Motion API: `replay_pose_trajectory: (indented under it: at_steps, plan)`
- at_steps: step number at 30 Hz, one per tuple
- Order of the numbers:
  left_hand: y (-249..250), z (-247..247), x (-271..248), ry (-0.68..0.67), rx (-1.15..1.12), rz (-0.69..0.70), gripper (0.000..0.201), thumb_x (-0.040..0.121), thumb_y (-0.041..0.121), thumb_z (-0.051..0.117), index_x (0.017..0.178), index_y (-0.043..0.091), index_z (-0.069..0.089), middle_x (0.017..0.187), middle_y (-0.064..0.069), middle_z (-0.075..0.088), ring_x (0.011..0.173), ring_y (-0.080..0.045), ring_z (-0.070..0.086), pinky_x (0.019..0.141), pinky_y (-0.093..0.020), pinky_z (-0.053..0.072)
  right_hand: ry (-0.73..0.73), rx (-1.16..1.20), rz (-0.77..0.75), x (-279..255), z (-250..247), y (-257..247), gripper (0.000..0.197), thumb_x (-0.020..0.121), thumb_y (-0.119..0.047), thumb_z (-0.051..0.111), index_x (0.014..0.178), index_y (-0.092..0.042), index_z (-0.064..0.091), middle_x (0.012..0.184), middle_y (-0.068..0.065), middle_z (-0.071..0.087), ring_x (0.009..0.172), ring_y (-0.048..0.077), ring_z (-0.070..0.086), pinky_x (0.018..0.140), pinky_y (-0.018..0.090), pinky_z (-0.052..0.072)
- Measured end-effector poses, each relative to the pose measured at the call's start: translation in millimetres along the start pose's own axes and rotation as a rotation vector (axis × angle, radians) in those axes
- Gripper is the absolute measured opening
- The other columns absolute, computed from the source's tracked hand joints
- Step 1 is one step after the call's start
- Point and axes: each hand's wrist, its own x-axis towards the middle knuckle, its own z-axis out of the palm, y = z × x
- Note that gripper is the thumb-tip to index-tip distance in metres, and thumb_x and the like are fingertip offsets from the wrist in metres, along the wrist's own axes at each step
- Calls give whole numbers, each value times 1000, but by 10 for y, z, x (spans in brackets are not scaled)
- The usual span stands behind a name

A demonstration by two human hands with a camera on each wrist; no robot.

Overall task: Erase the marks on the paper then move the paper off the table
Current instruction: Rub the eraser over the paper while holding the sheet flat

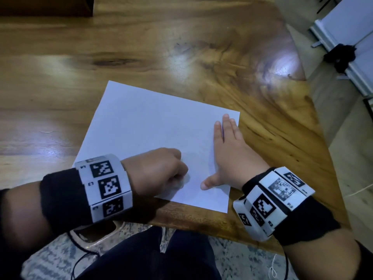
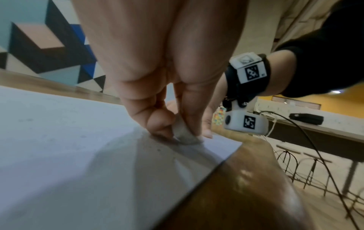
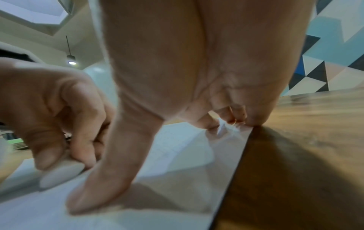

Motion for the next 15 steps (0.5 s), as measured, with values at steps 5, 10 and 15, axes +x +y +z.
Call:
replay_pose_trajectory:
  at_steps: [5,10,15]
  plan:
    - [-110,-225,165,110,2,-111,20,85,23,56,104,21,61,96,1,56,94,-18,56,78,-22,37,17,121,-31,-3,17,65,138,64,-59,74,144,-6,-25,148,11,-39,139,23,-31,114,30,-5]
    - [-171,-320,212,272,57,-21,27,83,35,50,89,12,65,101,-8,55,97,-32,54,83,-24,35,30,208,-52,26,6,156,131,69,-48,77,146,-11,-21,149,2,-38,141,16,-26,114,26,-2]
    - [-218,-171,151,217,-117,-137,43,83,38,29,97,15,62,140,-5,43,137,-28,31,110,-43,19,91,254,-63,34,47,270,127,69,-46,78,148,-10,-15,152,-3,-33,142,11,-23,111,21,-6]
